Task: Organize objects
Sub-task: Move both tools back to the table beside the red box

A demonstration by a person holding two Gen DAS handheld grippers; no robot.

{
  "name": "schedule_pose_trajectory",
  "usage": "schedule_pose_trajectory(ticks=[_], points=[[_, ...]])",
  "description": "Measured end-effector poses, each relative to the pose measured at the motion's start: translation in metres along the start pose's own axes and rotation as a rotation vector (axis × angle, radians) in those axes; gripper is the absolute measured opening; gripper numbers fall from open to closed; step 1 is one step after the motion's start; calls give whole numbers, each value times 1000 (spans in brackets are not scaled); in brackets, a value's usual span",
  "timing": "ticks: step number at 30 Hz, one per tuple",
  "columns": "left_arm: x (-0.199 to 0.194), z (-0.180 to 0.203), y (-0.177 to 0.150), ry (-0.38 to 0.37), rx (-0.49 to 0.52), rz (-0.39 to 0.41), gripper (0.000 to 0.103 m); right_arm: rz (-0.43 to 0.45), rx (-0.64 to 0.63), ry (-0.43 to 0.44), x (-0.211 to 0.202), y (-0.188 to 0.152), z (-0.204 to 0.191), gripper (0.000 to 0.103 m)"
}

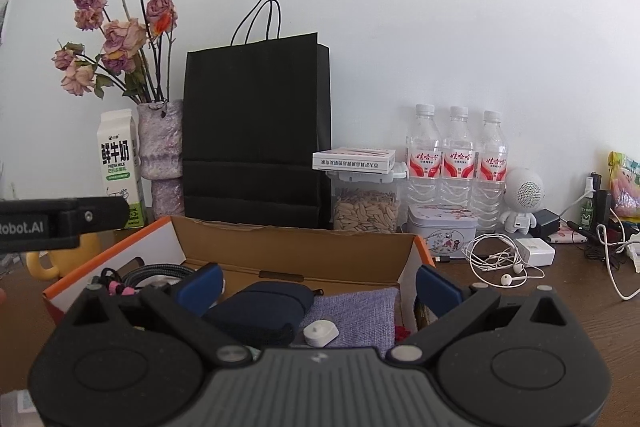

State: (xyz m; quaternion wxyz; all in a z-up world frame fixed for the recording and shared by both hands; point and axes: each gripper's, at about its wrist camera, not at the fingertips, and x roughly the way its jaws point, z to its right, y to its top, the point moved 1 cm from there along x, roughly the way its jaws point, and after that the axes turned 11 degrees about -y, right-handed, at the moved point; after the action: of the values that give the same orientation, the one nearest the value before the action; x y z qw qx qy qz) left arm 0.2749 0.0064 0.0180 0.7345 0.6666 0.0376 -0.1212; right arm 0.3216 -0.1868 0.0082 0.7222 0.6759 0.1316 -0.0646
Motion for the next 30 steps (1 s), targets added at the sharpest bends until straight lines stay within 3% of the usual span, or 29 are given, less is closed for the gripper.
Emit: schedule_pose_trajectory(ticks=[6, 15, 30], points=[[-33, -3, -11, -15, 29, 27, 103, -9, -20, 5, -25, -11, 11, 103], [-61, 5, -40, -34, 81, -40, 103, -78, -30, 14, -57, -36, 14, 103], [-91, 10, -81, -73, 30, -179, 103, -154, -30, -22, -93, -71, 12, 103]])
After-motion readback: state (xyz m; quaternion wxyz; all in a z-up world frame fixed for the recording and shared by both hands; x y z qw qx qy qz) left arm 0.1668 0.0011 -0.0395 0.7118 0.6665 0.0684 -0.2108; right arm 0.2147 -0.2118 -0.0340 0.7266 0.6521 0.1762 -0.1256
